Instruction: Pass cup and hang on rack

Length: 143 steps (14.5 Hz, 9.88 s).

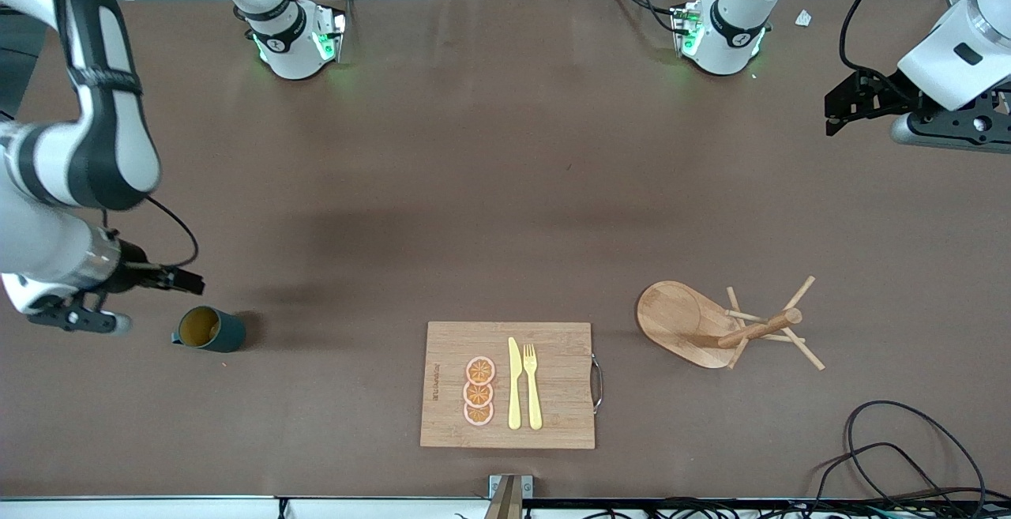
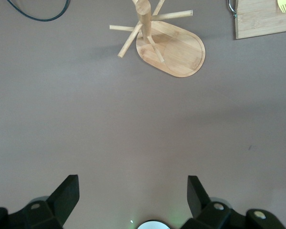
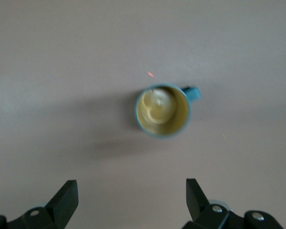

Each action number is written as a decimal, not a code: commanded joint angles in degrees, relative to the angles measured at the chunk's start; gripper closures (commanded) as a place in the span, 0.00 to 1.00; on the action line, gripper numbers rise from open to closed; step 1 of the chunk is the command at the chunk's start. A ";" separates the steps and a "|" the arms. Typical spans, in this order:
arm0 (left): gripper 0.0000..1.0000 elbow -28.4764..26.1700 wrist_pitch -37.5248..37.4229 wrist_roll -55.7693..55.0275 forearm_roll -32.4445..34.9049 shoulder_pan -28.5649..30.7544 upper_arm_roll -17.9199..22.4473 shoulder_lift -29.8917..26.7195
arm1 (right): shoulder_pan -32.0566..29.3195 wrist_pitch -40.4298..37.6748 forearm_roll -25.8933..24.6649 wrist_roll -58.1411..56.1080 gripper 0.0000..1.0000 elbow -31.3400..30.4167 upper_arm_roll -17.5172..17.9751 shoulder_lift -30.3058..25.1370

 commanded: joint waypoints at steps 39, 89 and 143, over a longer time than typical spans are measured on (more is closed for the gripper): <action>0.00 1.57 -1.11 0.25 -0.16 -1.02 -3.78 3.09 | 47.96 12.78 2.29 78.22 0.99 33.33 0.44 31.00; 0.58 7.28 25.34 -139.15 45.98 -42.86 -7.83 49.06 | -1.07 -18.29 -1.84 0.46 0.00 1.72 0.26 -25.15; 0.99 7.54 16.20 -63.04 -54.04 18.93 -8.10 34.91 | -1.60 -18.36 -2.45 0.46 0.00 3.29 0.53 -25.16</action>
